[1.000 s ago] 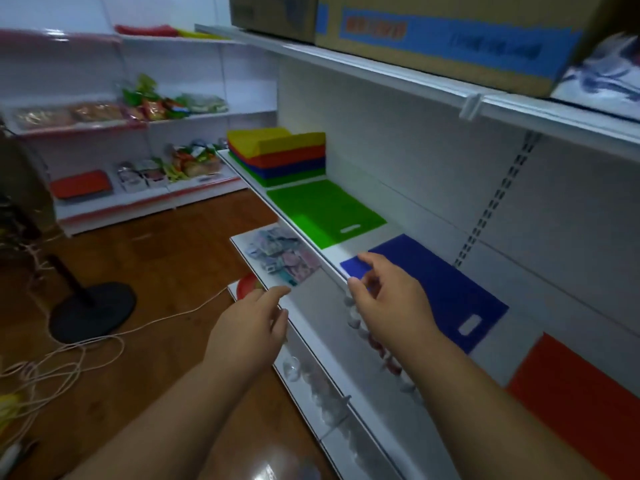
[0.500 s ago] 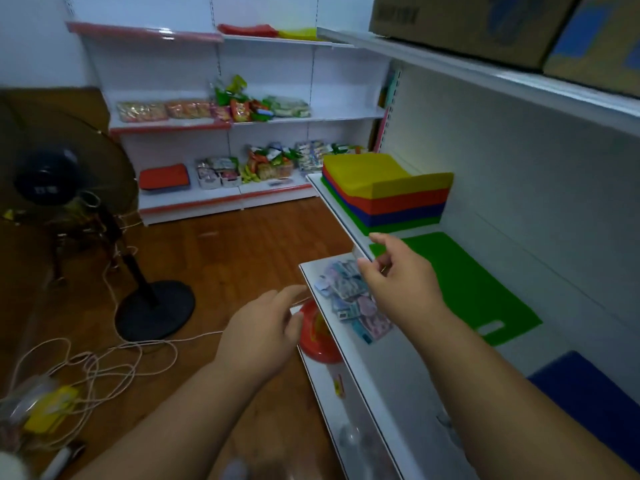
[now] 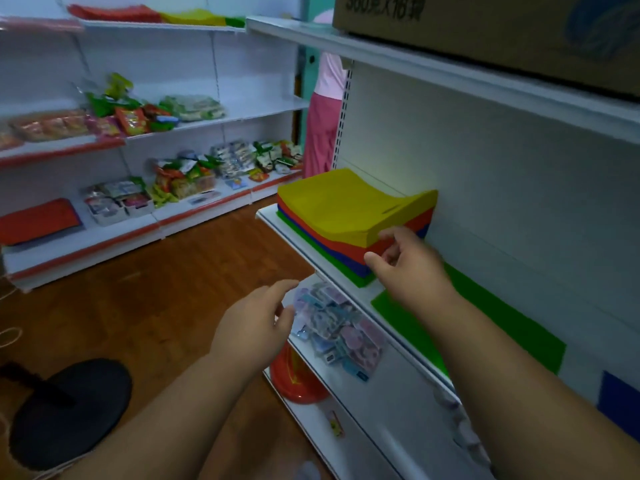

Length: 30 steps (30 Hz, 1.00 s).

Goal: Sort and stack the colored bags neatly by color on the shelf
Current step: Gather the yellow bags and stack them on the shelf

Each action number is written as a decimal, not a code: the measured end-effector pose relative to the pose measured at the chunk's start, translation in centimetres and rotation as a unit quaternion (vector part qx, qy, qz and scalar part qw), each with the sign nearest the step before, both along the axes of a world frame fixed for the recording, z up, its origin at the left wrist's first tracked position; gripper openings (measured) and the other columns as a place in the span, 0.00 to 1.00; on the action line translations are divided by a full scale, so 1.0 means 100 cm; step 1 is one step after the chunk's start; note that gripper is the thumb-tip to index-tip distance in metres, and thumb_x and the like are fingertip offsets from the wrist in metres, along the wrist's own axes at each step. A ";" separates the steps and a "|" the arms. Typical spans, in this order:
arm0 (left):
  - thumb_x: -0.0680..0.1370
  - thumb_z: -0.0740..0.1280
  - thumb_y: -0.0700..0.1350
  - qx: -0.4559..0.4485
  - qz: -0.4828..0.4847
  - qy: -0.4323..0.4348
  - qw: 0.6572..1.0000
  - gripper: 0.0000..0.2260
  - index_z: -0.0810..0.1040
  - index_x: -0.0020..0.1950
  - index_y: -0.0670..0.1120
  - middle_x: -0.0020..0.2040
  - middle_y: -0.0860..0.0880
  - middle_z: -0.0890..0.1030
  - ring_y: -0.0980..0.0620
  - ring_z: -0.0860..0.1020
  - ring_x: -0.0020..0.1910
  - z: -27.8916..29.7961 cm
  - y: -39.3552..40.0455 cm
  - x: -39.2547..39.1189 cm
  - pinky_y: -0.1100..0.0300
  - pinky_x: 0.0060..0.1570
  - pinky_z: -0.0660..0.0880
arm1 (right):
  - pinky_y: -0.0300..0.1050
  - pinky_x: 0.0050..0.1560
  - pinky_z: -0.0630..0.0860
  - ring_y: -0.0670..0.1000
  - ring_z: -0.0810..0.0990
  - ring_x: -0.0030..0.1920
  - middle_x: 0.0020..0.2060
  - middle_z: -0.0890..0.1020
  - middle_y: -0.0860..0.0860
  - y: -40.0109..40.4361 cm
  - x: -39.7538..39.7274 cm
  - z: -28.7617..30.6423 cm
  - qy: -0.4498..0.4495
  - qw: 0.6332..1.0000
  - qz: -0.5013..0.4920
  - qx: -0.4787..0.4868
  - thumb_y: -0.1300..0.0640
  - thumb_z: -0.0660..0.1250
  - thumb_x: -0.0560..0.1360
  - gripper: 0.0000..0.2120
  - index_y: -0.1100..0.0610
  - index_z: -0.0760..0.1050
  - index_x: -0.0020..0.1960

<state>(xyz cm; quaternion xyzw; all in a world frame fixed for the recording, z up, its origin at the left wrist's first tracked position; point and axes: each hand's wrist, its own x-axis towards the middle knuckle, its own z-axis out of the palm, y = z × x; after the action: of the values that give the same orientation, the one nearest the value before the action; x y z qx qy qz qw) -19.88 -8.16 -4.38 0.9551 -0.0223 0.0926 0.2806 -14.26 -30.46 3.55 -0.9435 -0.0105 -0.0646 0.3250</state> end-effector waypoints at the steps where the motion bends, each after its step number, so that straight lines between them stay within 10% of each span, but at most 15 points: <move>1: 0.81 0.61 0.53 -0.008 -0.007 -0.001 1.000 0.18 0.66 0.71 0.63 0.49 0.59 0.76 0.58 0.76 0.44 0.000 0.000 0.016 0.58 0.42 0.80 | 0.48 0.45 0.78 0.48 0.78 0.42 0.39 0.77 0.46 0.000 0.015 -0.001 0.017 1.000 -0.002 -0.005 0.45 0.68 0.76 0.21 0.46 0.69 0.66; 5: 0.82 0.60 0.53 -0.018 -0.060 0.023 0.998 0.18 0.66 0.72 0.62 0.48 0.59 0.75 0.58 0.75 0.45 0.000 0.003 0.071 0.60 0.44 0.77 | 0.53 0.52 0.80 0.57 0.82 0.51 0.51 0.81 0.53 0.002 0.069 -0.007 0.096 0.995 0.017 -0.004 0.41 0.69 0.74 0.36 0.34 0.54 0.75; 9: 0.82 0.61 0.52 -0.085 -0.079 0.055 0.992 0.17 0.67 0.71 0.63 0.49 0.58 0.76 0.58 0.75 0.41 -0.002 0.011 0.119 0.65 0.37 0.71 | 0.45 0.34 0.80 0.48 0.83 0.36 0.45 0.82 0.52 0.008 0.091 -0.012 0.178 0.984 0.025 -0.020 0.41 0.67 0.76 0.31 0.44 0.61 0.76; 15: 0.83 0.62 0.46 -0.364 -0.079 0.207 0.905 0.17 0.66 0.71 0.57 0.52 0.48 0.78 0.46 0.80 0.39 -0.009 0.019 0.174 0.50 0.42 0.78 | 0.45 0.38 0.76 0.49 0.79 0.34 0.36 0.80 0.49 0.023 0.094 -0.006 0.100 0.983 -0.131 -0.079 0.38 0.64 0.77 0.16 0.51 0.74 0.43; 18: 0.82 0.63 0.49 -0.437 -0.047 0.234 0.867 0.17 0.65 0.70 0.60 0.49 0.41 0.82 0.47 0.81 0.41 -0.017 0.042 0.208 0.46 0.45 0.79 | 0.44 0.36 0.70 0.46 0.75 0.36 0.36 0.78 0.48 0.038 0.084 -0.006 0.096 0.968 -0.219 -0.076 0.44 0.66 0.77 0.13 0.52 0.72 0.41; 25: 0.79 0.68 0.46 -0.290 -0.118 0.152 0.937 0.08 0.80 0.57 0.55 0.47 0.54 0.80 0.53 0.79 0.36 -0.016 0.073 0.225 0.52 0.39 0.79 | 0.42 0.57 0.71 0.54 0.76 0.63 0.66 0.78 0.49 0.071 0.029 -0.008 0.028 0.953 -0.293 -0.070 0.53 0.68 0.78 0.18 0.49 0.75 0.67; 30: 0.79 0.67 0.53 -0.039 -0.310 0.047 0.949 0.15 0.80 0.64 0.53 0.62 0.50 0.80 0.47 0.77 0.59 -0.004 0.070 0.203 0.52 0.56 0.75 | 0.43 0.56 0.73 0.54 0.78 0.61 0.64 0.79 0.50 0.082 -0.039 -0.014 0.003 0.916 -0.396 -0.070 0.52 0.68 0.78 0.19 0.48 0.74 0.69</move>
<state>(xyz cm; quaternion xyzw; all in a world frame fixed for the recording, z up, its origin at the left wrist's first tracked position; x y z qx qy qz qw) 0.44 -1.17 -4.78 0.8927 -0.3007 -0.0437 0.3328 -18.16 -22.29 2.17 -0.8909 0.3605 -0.1838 0.2062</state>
